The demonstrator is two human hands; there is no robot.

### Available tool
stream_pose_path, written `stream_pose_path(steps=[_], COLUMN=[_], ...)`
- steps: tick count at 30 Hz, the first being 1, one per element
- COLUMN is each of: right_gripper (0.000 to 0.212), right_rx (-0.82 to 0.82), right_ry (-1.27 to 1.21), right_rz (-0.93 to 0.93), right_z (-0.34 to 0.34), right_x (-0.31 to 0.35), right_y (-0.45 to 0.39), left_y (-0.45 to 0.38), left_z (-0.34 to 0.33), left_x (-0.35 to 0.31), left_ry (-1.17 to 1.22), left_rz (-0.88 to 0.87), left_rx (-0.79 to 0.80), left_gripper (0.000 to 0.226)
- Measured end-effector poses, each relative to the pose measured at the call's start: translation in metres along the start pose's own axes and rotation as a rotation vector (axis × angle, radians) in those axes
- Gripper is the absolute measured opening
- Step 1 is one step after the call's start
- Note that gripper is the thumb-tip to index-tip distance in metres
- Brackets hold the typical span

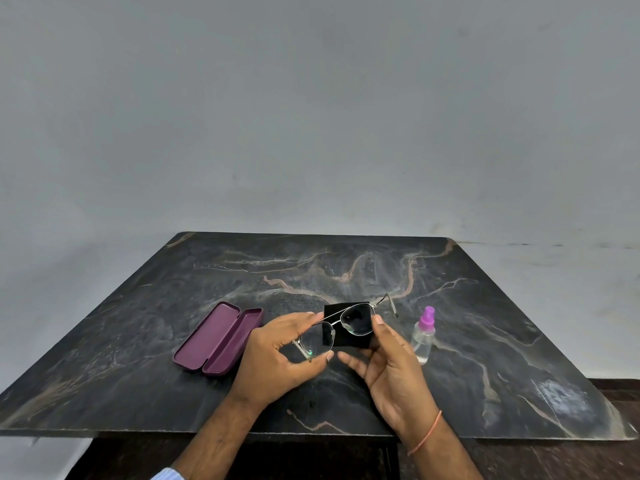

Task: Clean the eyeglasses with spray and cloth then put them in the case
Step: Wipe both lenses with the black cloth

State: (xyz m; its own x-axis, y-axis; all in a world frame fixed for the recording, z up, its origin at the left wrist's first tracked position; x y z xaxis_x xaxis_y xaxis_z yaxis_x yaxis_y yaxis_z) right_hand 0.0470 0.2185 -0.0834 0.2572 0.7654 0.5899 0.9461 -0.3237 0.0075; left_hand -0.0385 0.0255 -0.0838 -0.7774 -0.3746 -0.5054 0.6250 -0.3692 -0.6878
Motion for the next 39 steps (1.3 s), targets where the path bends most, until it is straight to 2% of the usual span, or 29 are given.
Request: stream_pose_path(steps=[4,10,15,17,20,22,25,28,33,36,39], right_gripper=[0.018,0.034,0.01,0.016,0.024,0.029,0.027,0.03,0.031,0.036,0.032], right_rx=[0.002,0.027,-0.113,-0.188,-0.234,-0.15,0.025,0.085,0.166,0.203,0.237], right_ry=[-0.018,0.018,0.015,0.18,0.673,1.005,1.323,1.458,1.518,1.561,1.618], right_rz=[0.051,0.005,0.19,0.326,0.609,0.786,0.943,0.958,0.874,0.853,0.847], right_z=[-0.001,-0.004,-0.003,0.002,0.007,0.006,0.004,0.009,0.009,0.006,0.004], right_x=[0.003,-0.001,-0.002,-0.001,0.005,0.012,0.019,0.017,0.011,0.011,0.011], right_y=[0.0,0.0,0.001,0.002,0.003,0.003,-0.002,-0.005,-0.003,0.002,0.006], left_y=[0.0,0.0,0.0,-0.001,-0.001,0.0,0.0,0.0,0.001,0.0,0.0], left_z=[-0.001,-0.001,0.0,0.0,-0.002,-0.003,-0.003,-0.003,-0.001,-0.001,-0.001], left_x=[-0.001,0.0,0.003,0.001,0.0,0.0,-0.002,-0.004,-0.004,0.0,0.003], left_ry=[-0.017,-0.01,-0.013,-0.017,-0.057,-0.083,-0.089,-0.083,-0.026,0.051,0.153], left_rz=[0.0,0.006,0.105,0.094,0.055,0.048,0.034,0.037,0.102,0.162,0.227], left_rx=[0.011,-0.041,-0.13,-0.116,-0.075,-0.052,-0.034,-0.026,-0.013,-0.007,0.015], left_gripper=[0.066,0.065,0.056,0.053,0.047,0.049,0.051,0.051,0.05,0.048,0.044])
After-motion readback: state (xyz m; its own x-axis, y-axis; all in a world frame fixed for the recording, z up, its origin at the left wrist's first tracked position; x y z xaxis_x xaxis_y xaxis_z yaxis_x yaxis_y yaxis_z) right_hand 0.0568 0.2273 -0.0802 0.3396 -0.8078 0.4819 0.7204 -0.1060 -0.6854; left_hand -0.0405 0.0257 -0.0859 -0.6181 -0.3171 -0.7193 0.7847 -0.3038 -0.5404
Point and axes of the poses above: each hand's wrist, its own y-axis away from the middle knuckle, its own z-axis out of the back of the hand, x = y × z, the point moved 2 cm from there along -y, towards the middle knuckle, and after that the axes turned 14 degrees about -y, right-handed, at the moved point
